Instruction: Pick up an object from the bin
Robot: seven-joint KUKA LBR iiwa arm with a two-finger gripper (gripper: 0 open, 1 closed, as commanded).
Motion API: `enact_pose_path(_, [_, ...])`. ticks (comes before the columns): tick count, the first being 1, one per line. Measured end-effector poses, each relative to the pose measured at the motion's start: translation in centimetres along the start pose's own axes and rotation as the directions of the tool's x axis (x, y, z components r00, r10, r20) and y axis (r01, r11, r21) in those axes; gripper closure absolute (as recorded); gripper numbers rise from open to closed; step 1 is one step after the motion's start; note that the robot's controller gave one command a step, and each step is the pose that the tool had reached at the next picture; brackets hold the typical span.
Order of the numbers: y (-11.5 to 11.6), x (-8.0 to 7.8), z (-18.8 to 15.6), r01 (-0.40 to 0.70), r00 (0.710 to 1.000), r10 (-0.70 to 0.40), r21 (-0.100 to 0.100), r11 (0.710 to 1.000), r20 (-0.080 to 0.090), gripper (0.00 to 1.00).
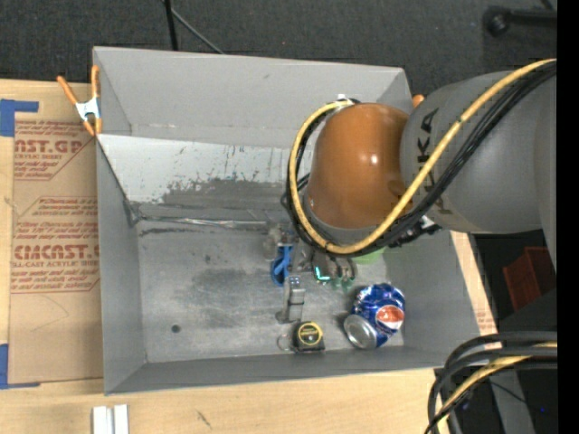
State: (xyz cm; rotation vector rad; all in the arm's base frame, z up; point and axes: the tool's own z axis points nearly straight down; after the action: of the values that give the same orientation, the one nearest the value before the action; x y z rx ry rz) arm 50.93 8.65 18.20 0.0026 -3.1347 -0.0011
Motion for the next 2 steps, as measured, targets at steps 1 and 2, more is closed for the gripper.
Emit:
enact_pose_path(1, [-4.3,-6.0,11.6,0.123,0.992,-0.123,0.003,0.992,0.004,0.00])
enact_pose_path(2, [-3.4,-8.3,8.1,0.617,0.787,-0.617,0.006,0.787,0.009,0.00])
